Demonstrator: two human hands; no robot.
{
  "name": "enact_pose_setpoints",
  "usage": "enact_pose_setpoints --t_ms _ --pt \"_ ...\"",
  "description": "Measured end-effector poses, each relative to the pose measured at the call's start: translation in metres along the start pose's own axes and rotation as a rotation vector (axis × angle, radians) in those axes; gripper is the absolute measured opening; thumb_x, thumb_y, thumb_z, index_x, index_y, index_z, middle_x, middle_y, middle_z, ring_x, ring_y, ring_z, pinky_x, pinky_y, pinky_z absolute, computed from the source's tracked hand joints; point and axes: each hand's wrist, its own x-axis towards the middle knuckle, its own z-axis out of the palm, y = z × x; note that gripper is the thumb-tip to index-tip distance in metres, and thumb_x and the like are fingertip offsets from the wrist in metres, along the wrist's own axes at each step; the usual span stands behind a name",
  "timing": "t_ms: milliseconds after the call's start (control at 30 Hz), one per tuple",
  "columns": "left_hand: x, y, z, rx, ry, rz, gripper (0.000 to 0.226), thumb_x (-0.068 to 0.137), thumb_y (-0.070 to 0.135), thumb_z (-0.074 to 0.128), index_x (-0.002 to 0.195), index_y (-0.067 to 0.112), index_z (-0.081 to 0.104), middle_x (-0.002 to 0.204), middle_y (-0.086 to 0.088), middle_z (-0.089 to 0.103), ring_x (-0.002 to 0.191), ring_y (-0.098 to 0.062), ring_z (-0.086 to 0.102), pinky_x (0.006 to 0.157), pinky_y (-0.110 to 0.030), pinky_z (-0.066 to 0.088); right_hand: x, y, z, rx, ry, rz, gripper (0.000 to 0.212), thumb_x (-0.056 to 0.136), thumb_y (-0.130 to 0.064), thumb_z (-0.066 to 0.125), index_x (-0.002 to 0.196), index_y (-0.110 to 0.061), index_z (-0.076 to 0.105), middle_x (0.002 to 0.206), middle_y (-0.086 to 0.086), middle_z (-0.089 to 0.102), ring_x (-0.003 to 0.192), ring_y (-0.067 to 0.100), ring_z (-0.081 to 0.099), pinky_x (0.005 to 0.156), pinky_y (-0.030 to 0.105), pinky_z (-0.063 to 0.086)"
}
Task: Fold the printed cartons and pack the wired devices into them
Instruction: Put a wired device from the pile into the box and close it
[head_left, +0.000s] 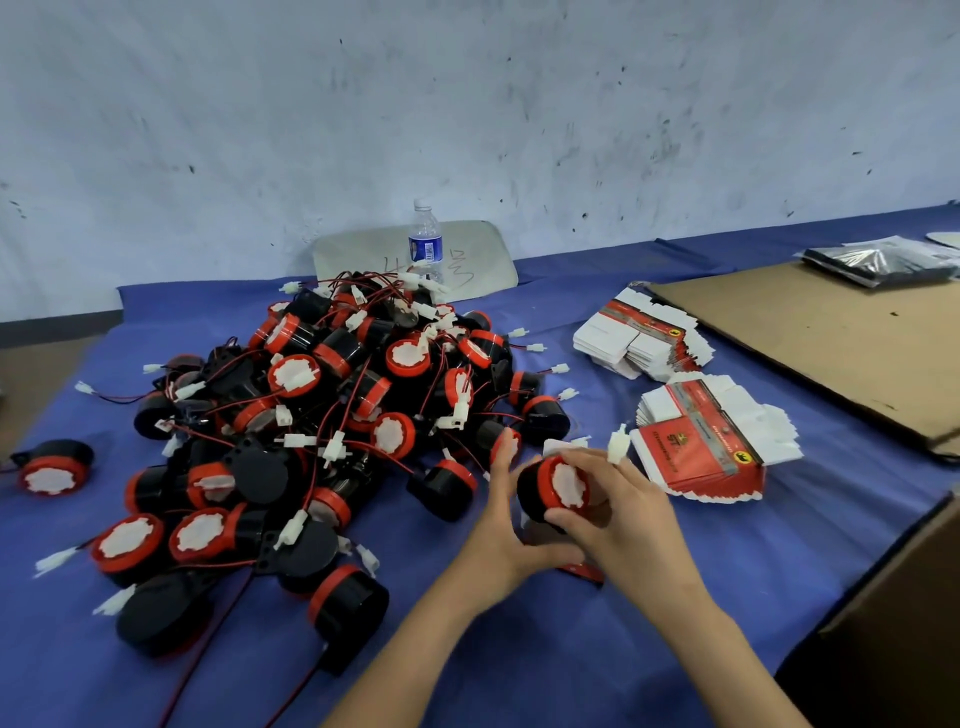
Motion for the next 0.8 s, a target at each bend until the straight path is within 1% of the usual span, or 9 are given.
enact_pose_setpoints --t_ms 100,233,333,433,500,600,667,733,800 --pt "0.006 -0.015 0.001 -0.022 0.021 -0.010 0.122 0.068 0.009 0.084 0.153 0.028 -0.001 0.132 0.030 0.052 0.128 -0.001 0.049 0.101 -0.029 0.046 0.003 0.001 0.000 -0.130 -0.062 -0.031 0.053 0.078 -0.021 0.078 0.127 -0.024 0.058 0.129 -0.004 0.056 0.114 0.019 0.054 0.093 0.026 0.044" --pt "0.006 -0.019 -0.001 0.029 0.102 -0.035 0.113 0.063 0.028 0.088 0.150 0.038 0.017 0.130 0.006 0.058 0.121 -0.014 0.057 0.103 -0.046 0.047 0.002 0.004 -0.004 -0.140 -0.134 -0.046 0.052 0.077 -0.020 0.077 0.125 -0.028 0.057 0.127 -0.008 0.053 0.111 0.016 0.053 0.087 0.023 0.044" --pt "0.005 -0.018 0.001 0.085 0.122 -0.044 0.105 0.059 0.040 0.088 0.142 0.050 0.026 0.129 0.003 0.058 0.119 -0.015 0.058 0.100 -0.044 0.049 0.000 0.007 -0.008 -0.186 -0.188 -0.060 0.055 0.077 -0.019 0.076 0.127 -0.030 0.054 0.129 -0.012 0.051 0.113 0.013 0.050 0.089 0.025 0.045" --pt "0.004 -0.018 0.002 0.141 0.127 -0.022 0.097 0.062 0.044 0.087 0.143 0.039 0.035 0.135 0.008 0.054 0.124 -0.011 0.054 0.102 -0.043 0.047 0.002 0.006 -0.007 -0.256 -0.245 -0.116 0.057 0.081 -0.019 0.073 0.131 -0.031 0.050 0.131 -0.015 0.047 0.121 0.010 0.039 0.092 0.022 0.041" --pt "0.004 -0.018 0.003 0.204 0.122 -0.003 0.091 0.063 0.041 0.087 0.140 0.040 0.038 0.136 0.014 0.052 0.126 -0.007 0.050 0.102 -0.039 0.047 0.005 0.004 -0.005 -0.314 -0.312 -0.118 0.058 0.084 -0.019 0.068 0.136 -0.032 0.045 0.133 -0.014 0.044 0.123 0.010 0.034 0.092 0.021 0.039" --pt "0.002 -0.018 0.004 0.261 0.072 0.005 0.093 0.065 0.033 0.087 0.135 0.057 0.031 0.135 0.028 0.048 0.124 0.003 0.048 0.099 -0.029 0.048 0.011 -0.002 0.000 -0.487 -0.390 -0.046 0.048 0.089 -0.020 0.060 0.135 -0.025 0.046 0.131 -0.007 0.043 0.117 0.016 0.043 0.086 0.027 0.043" --pt "0.002 -0.020 0.006 0.262 0.079 0.021 0.103 0.068 0.031 0.084 0.143 0.057 0.018 0.141 0.030 0.042 0.128 0.004 0.045 0.102 -0.033 0.047 0.012 -0.007 0.005 -0.598 -0.408 0.006 0.032 0.091 -0.019 0.056 0.123 -0.016 0.054 0.128 -0.002 0.043 0.107 0.022 0.051 0.076 0.032 0.044" --pt "0.000 -0.021 0.009 0.224 0.088 0.023 0.111 0.071 0.027 0.082 0.145 0.059 0.005 0.147 0.026 0.036 0.132 0.000 0.042 0.103 -0.035 0.046 0.012 -0.010 0.010 -0.682 -0.415 0.021 0.021 0.092 -0.016 0.053 0.112 -0.014 0.059 0.123 -0.001 0.048 0.102 0.024 0.054 0.066 0.030 0.038" --pt "-0.002 -0.019 0.010 0.317 0.096 0.084 0.108 0.077 0.023 0.080 0.143 0.062 0.005 0.146 0.025 0.033 0.128 0.008 0.041 0.101 -0.022 0.044 0.011 -0.011 0.011 -0.716 -0.412 0.009 0.021 0.093 -0.014 0.052 0.111 -0.015 0.061 0.125 -0.004 0.052 0.103 0.024 0.055 0.064 0.028 0.034"
